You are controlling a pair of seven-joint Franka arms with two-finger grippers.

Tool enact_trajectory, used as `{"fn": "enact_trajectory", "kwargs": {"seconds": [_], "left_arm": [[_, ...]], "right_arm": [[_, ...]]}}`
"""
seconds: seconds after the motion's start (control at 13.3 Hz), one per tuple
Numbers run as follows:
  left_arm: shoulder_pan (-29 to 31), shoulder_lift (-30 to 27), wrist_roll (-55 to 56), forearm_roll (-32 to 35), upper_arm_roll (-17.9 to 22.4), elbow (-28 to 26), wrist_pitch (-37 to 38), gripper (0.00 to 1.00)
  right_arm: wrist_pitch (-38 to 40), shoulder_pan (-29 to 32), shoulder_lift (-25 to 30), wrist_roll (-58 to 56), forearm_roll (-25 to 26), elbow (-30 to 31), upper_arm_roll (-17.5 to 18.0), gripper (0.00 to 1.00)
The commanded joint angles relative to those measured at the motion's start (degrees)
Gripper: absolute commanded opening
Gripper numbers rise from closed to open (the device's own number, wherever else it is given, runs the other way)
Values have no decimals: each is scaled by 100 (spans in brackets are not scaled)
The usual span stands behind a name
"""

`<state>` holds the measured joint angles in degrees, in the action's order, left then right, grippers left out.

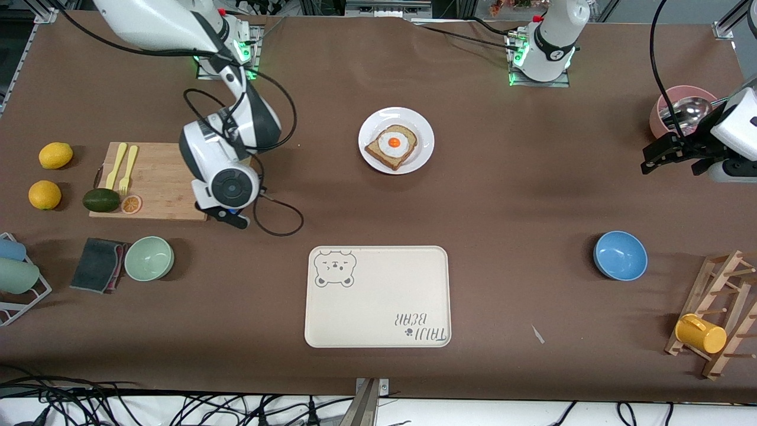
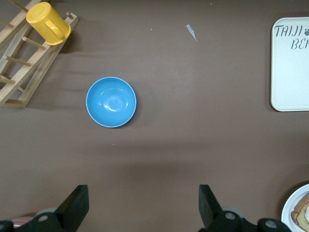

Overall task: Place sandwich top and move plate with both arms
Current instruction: 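Lift the bread slice with the right gripper and carry it over the plate, then lower the bread onto the egg slice and open the right gripper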

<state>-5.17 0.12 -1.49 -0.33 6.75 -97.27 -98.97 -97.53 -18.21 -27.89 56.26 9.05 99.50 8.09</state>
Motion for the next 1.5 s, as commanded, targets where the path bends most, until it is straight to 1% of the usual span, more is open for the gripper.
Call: {"fn": "enact_trajectory", "kwargs": {"seconds": [0.0, 0.15, 0.22, 0.3, 0.52, 0.67, 0.9, 0.97, 1.2, 1.42], "left_arm": [[-1, -91, -123, -37, 19, -11, 97, 100], [-1, -83, -123, -37, 19, -11, 88, 100], [-1, -82, -123, -37, 28, -11, 88, 100], [-1, -65, -123, -37, 28, -20, 80, 100], [-1, -47, -123, -37, 28, -11, 71, 100], [-1, -39, -123, -29, 28, -11, 62, 100], [-1, -3, -123, -37, 28, -11, 44, 100], [-1, -3, -123, -37, 28, -20, 44, 100], [7, 14, -123, -37, 36, -29, 44, 100], [-1, 49, -123, -37, 28, -29, 44, 100]], "right_arm": [[234, -655, 20, 883, -306, -291, 0, 0], [217, -1139, -41, 1673, -753, -422, 0, 0], [208, -1350, -111, 2069, -834, -527, 0, 0], [208, -1535, -199, 2421, -930, -720, 0, 0], [173, -1984, -532, 3257, -1422, -1283, 0, 0], [120, -2247, -761, 3706, -1441, -1564, 0, 0], [6, -2581, -1217, 4409, -1476, -2223, 9, 0], [-90, -2661, -1349, 4585, -1581, -2373, 17, 0], [-705, -2767, -1500, 4876, -1941, -2427, 26, 0], [-882, -2925, -1649, 5017, -1995, -2427, 26, 0]]}}
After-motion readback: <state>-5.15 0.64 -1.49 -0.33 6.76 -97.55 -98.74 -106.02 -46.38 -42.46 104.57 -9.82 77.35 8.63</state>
